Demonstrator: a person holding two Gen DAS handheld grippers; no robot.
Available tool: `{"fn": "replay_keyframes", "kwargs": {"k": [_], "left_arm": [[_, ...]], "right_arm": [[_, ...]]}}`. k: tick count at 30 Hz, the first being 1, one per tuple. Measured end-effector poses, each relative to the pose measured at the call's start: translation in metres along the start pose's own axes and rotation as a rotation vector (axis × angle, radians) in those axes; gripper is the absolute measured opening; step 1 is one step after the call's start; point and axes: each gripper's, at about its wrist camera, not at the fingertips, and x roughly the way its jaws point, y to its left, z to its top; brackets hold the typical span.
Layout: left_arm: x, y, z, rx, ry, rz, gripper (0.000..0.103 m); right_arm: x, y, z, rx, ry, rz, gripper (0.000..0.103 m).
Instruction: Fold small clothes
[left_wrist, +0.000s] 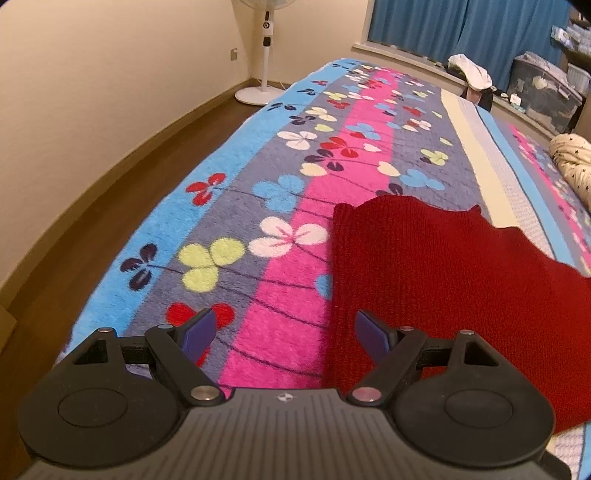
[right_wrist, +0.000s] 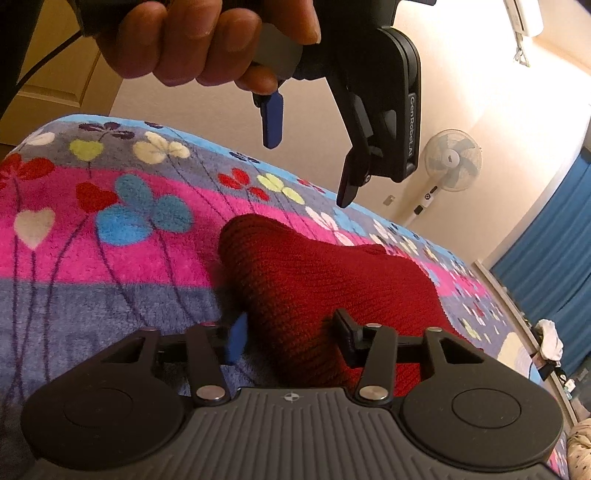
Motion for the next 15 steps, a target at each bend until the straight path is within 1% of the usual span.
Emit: {"fn": "replay_keyframes", "kwargs": {"k": [1, 3, 6, 7, 9, 11, 15], "left_arm": [[0.001, 0.002, 0.001, -0.016, 0.01, -0.018, 0.086], [0.008, 0.009, 0.005, -0.078, 0.047, -0.082, 0.086], [0.025, 0.026, 0.011, -0.213, 0.139, -0.239, 0.086], [0.034, 0.033, 0.013, -0.275, 0.176, -0.311, 0.086], [0.051, 0.042, 0.017, -0.365, 0.237, -0.404, 0.086], [0.066, 0.045, 0.021, -0.401, 0.283, -0.458, 0.086], [0.09, 0.039, 0.029, -0.408, 0.334, -0.564, 0.086]], "right_arm": [[-0.001, -0.002, 0.001, 0.011, -0.005, 0.003, 0.027], [-0.005, -0.009, 0.005, 0.048, -0.021, 0.002, 0.02], [-0.015, -0.024, 0.014, 0.113, -0.056, -0.009, 0.017], [-0.019, -0.029, 0.017, 0.131, -0.067, -0.017, 0.017], [-0.025, -0.039, 0.021, 0.173, -0.084, -0.026, 0.016], [-0.03, -0.047, 0.022, 0.206, -0.094, -0.029, 0.016], [-0.035, -0.051, 0.023, 0.216, -0.102, -0.03, 0.016]]}}
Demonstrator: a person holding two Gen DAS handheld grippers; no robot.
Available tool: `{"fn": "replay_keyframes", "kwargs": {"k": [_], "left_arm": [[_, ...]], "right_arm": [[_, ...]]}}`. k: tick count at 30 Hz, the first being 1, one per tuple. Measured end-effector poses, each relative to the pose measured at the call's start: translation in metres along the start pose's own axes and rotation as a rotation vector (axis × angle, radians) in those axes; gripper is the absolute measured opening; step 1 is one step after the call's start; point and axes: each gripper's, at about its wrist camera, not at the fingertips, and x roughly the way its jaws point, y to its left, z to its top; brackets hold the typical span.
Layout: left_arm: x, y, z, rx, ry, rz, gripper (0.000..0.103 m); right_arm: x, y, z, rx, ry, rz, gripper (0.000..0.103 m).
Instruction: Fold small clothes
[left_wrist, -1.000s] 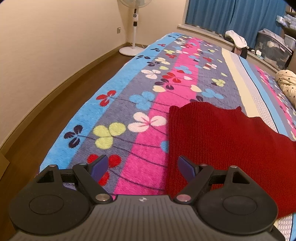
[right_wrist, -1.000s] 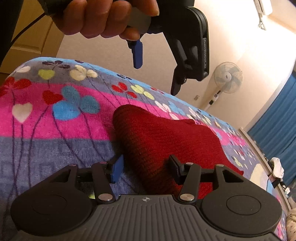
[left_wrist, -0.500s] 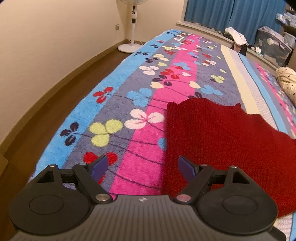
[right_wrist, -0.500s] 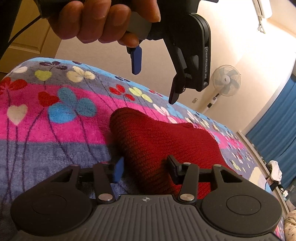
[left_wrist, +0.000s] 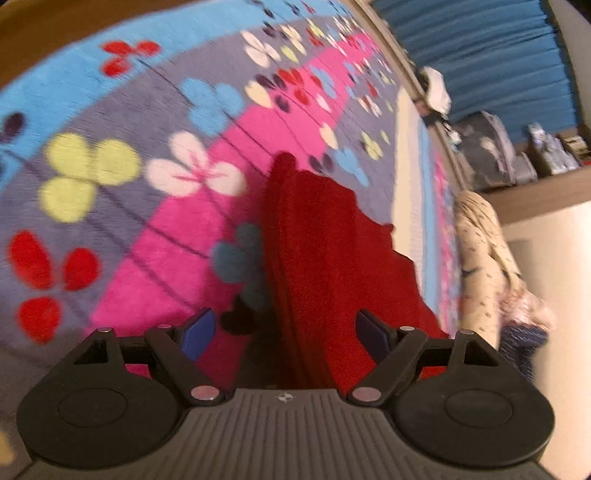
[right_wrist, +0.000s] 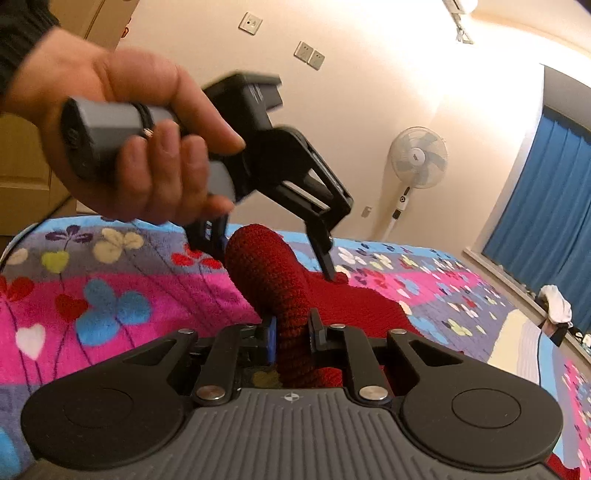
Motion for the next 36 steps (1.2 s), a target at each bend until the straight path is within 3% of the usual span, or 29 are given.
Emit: {"fn": "replay_keyframes", "kwargs": {"k": [6, 8, 11, 15, 21, 26, 28, 31, 33, 36], "left_arm": [[0.036, -0.007, 0.008, 0.04, 0.074, -0.014, 0.081], [0.047, -0.01, 0.009, 0.062, 0.092, -0.036, 0.067], [0.057, -0.014, 0.007, 0.096, 0.113, -0.06, 0.037], [0.04, -0.028, 0.001, 0.152, 0.065, -0.068, 0.027], [-0.039, -0.03, -0.023, 0.175, -0.056, -0.091, 0.025], [-0.114, 0.002, -0.056, 0.114, -0.155, -0.114, 0.026], [-0.128, 0.012, -0.069, 0.068, -0.169, -0.103, 0.032], [-0.137, 0.019, -0.077, 0.032, -0.206, -0.001, 0.046], [-0.151, 0.016, -0.079, 0.044, -0.334, 0.109, 0.046], [-0.158, 0.003, -0.084, 0.121, -0.422, 0.172, 0.046]], "right_arm": [[-0.003, -0.005, -0.001, 0.018, -0.02, 0.014, 0.015], [-0.008, -0.006, -0.002, 0.018, -0.03, 0.014, 0.015], [-0.013, -0.007, -0.003, 0.025, -0.031, 0.023, 0.015], [-0.018, -0.007, -0.003, 0.024, -0.045, 0.042, 0.015], [-0.047, 0.002, 0.032, 0.117, -0.105, 0.099, 0.015], [-0.075, 0.034, 0.064, 0.215, -0.142, 0.169, 0.015], [-0.084, 0.04, 0.066, 0.262, -0.139, 0.211, 0.015], [-0.093, 0.023, 0.06, 0.397, -0.095, 0.226, 0.014], [-0.095, -0.01, 0.047, 0.553, -0.044, 0.197, 0.014], [-0.109, -0.071, 0.006, 0.842, 0.015, 0.108, 0.013]]}}
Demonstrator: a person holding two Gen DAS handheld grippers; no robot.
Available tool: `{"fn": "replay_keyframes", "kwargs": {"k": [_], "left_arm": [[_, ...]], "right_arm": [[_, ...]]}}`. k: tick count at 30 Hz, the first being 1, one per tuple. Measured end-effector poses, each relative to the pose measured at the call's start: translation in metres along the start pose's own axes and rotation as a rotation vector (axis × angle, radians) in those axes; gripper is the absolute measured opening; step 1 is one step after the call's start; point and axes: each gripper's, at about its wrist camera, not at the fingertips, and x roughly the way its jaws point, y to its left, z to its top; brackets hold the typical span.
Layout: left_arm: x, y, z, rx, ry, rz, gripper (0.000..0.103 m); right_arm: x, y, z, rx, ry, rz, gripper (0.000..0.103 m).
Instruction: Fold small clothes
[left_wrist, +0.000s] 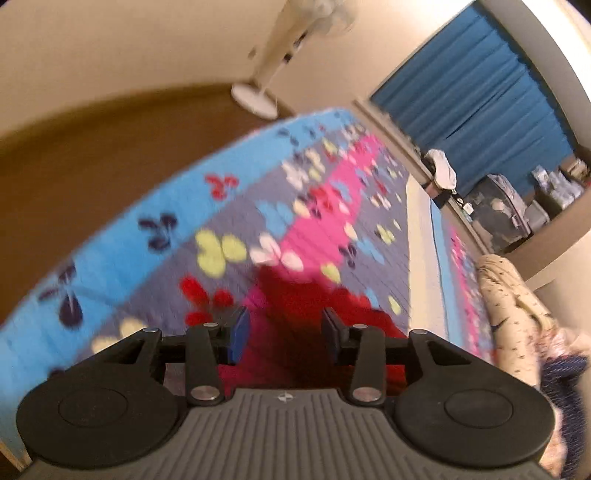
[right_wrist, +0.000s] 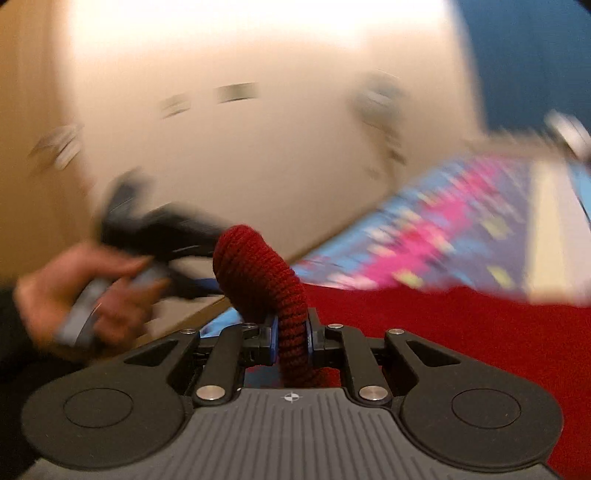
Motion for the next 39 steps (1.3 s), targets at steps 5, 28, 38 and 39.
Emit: {"fn": "replay_keyframes", "kwargs": {"k": [5, 28, 38, 39], "left_arm": [[0.009, -0.036, -0.015, 0.184, 0.025, 0.053, 0.046], [0.062, -0.117, -0.067, 0.488, 0.079, 0.07, 0.052], [0.062, -0.166, -0.106, 0.705, 0.029, -0.103, 0.06], [0.061, -0.171, -0.111, 0.723, 0.026, -0.128, 0.061]], "right_arm": [[-0.062, -0.109, -0.014, 0.48, -0.07, -0.288, 0.013], [-0.094, -0.169, -0.025, 0.512, -0.134, -0.341, 0.017], [-0.093, -0.178, -0.057, 0.538, 0.103, -0.505, 0.019], [-0.095, -0.179, -0.057, 0.556, 0.101, -0.496, 0.022]]}}
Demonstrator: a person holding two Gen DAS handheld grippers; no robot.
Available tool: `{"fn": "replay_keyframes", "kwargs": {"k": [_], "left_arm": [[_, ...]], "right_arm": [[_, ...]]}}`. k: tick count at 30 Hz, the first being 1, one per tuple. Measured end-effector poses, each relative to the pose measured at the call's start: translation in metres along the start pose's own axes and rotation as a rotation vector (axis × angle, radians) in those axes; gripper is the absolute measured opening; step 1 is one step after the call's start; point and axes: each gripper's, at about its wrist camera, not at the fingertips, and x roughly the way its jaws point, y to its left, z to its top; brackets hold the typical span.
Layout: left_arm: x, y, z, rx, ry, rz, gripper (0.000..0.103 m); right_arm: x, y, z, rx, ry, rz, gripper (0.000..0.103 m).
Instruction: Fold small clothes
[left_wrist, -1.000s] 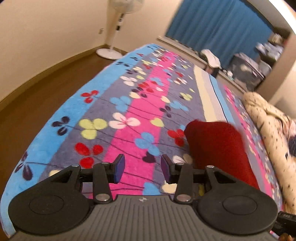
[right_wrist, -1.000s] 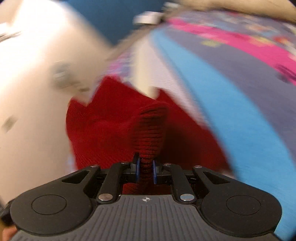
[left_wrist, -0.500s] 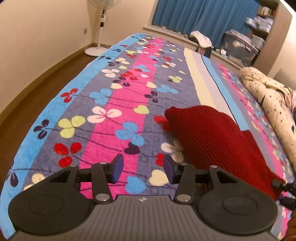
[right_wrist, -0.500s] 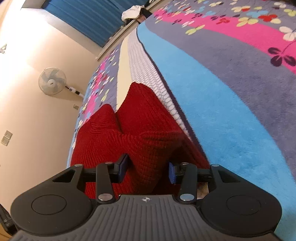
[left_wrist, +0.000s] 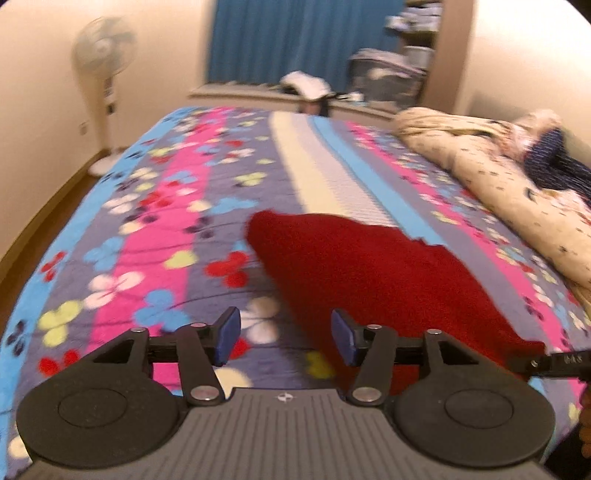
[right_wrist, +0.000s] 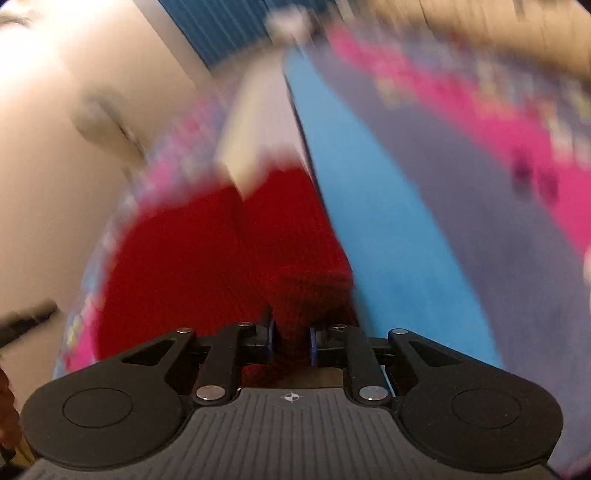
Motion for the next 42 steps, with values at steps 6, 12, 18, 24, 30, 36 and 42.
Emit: {"fn": "replay_keyframes", "kwargs": {"k": [6, 12, 18, 24, 30, 36, 42], "left_arm": [[0.005, -0.034, -0.003, 0.076, -0.05, -0.104, 0.061], [0.043, -0.071, -0.021, 0.236, 0.083, -0.074, 0.062], [0.06, -0.081, -0.034, 0.294, 0.102, -0.025, 0.063], [0.053, -0.069, -0.027, 0.226, 0.092, -0.045, 0.065], [0.039, -0.062, -0.017, 0.143, 0.038, -0.028, 0.071], [0.055, -0.07, -0.025, 0.22, 0.133, -0.032, 0.07], [0.042, -0.052, -0.014, 0.106, 0.067, -0.032, 0.071]], "right_arm": [[-0.035, 0.023, 0.002, -0.179, -0.187, -0.018, 0.042], [-0.041, 0.023, 0.005, -0.258, -0.257, -0.033, 0.045], [-0.05, 0.021, 0.005, -0.289, -0.333, -0.164, 0.048], [-0.045, 0.024, 0.006, -0.331, -0.301, -0.068, 0.047], [0.004, 0.012, -0.002, -0.314, -0.029, -0.182, 0.047], [-0.001, 0.019, 0.003, -0.32, -0.022, -0.186, 0.047], [-0.039, 0.041, 0.036, -0.381, -0.13, -0.137, 0.049]]}}
